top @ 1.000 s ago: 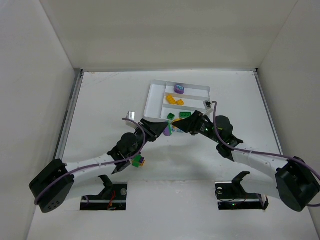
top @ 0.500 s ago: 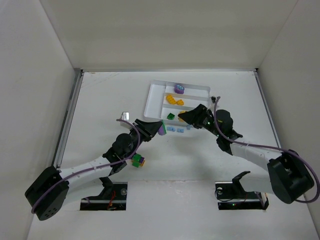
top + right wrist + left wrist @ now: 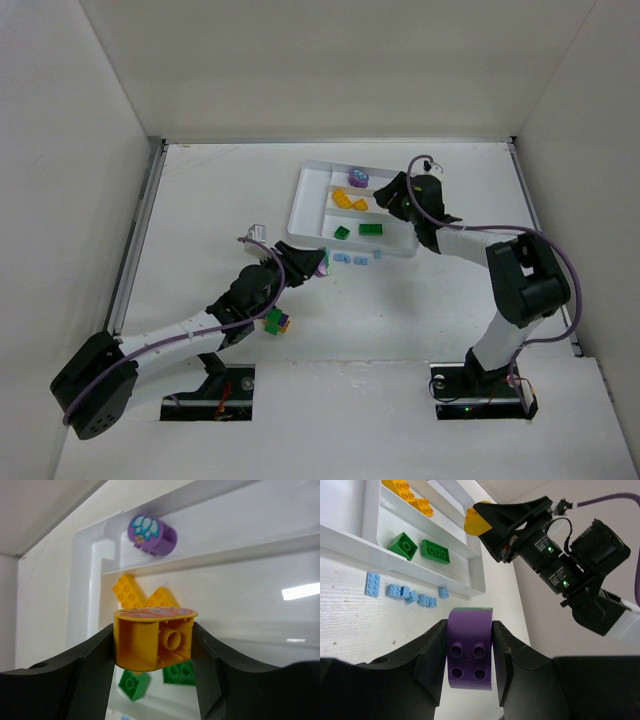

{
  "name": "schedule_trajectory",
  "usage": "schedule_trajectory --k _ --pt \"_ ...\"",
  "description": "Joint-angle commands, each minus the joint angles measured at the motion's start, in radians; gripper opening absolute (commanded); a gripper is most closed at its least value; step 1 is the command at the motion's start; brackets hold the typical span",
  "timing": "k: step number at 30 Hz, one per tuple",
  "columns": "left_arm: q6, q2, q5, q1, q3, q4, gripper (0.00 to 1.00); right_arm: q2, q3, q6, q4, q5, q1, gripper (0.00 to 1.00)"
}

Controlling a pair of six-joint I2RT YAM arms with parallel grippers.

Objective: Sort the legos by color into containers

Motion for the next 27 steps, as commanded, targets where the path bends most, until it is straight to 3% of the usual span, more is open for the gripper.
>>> schedule_trajectory --k 1,8,13,18,21,27 --pt "0.04 -0.009 0.002 0.012 0.034 0.021 0.21 0.054 0.103 -0.083 -0.046 0.091 -0.008 0.53" --pt "0.041 0.02 0.023 0.033 0.049 0.03 0.21 0.14 0.203 -0.144 -0.096 0.132 -0.003 0.58" --pt "0.04 0.049 0.041 0.042 0.072 0.041 0.21 0.164 0.235 -0.155 -0.099 0.124 0.002 0.71" --pt "0.025 0.08 0.065 0.058 0.084 0.053 0.21 0.154 0.231 -0.155 -0.099 0.111 0.009 0.76" --pt "0.012 0.098 0.092 0.073 0.1 0.061 0.21 0.087 0.176 -0.126 -0.088 0.104 0.022 0.75" --pt "-0.05 0.126 0.14 0.114 0.1 0.153 0.21 -0.188 -0.025 -0.097 -0.036 0.052 0.104 0.63"
